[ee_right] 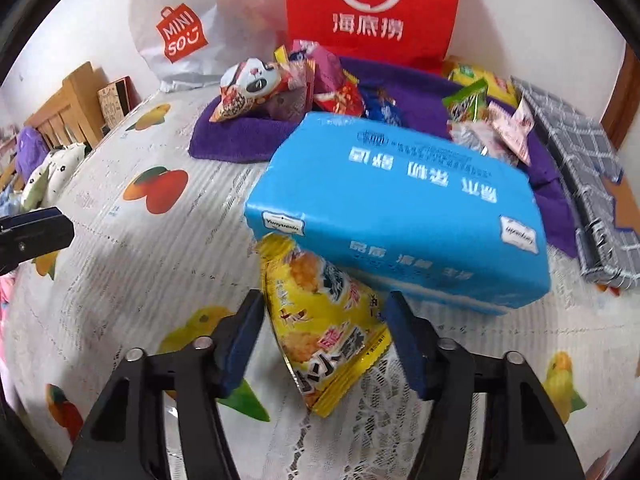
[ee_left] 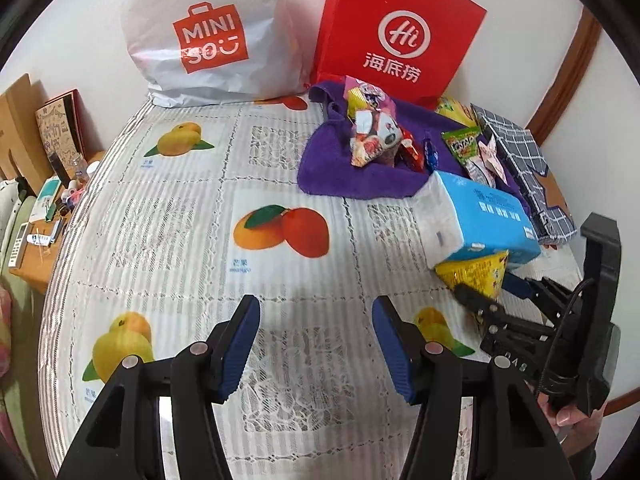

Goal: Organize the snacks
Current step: 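Grasp the yellow chip bag with the right tool, then grasp the pink packet on the sheet with the left tool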

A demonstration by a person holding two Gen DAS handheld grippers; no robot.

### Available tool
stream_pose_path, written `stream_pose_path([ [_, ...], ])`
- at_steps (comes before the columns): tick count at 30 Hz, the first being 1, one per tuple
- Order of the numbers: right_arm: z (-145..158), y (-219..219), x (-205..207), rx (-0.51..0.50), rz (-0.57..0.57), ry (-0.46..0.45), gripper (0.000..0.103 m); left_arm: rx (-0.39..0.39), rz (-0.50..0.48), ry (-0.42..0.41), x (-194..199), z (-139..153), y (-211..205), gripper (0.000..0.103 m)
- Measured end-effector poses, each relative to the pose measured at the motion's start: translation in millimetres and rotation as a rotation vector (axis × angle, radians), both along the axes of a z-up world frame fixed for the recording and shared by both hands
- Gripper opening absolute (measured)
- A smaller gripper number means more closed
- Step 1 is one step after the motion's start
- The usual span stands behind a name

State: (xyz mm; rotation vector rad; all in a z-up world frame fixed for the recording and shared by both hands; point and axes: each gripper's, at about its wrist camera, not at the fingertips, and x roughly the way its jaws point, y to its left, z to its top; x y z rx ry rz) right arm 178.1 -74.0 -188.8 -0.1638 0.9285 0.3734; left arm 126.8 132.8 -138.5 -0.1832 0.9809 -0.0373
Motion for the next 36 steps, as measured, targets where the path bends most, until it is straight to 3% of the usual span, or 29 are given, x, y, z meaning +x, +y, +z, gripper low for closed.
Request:
stream_pose_path([
  [9,37.5,-36.6,-29.0,0.087,-0.026,-0.083,0.052,-0.003,-0.043,0.023,-13.1,-7.5,-27.1,0.056],
  [15,50.8,-85.4,-48.4,0.111,-0.103,-0.111,0.052,-0.047,-0.137,0.041,-23.0,-16.4,-62.4,0.056],
  [21,52.1,-130.5,-69.4,0.082,-0.183,-0.136,0.052,-0.031,-0.295,0.012,-40.7,-11.9,-118.6,0.056],
  [30,42.7,-191.8,-91.8,0.099,-0.293,-0.126,0.052,0.072,-0.500,-0.012,-65.5,-18.2,-180.3,0.062],
  [36,31.7,-208.7,-95.8,0.117,-0.331,-0.103,0.052,0.109,-0.518,0.047,-64.1,-38.4,-188.0,0.062],
])
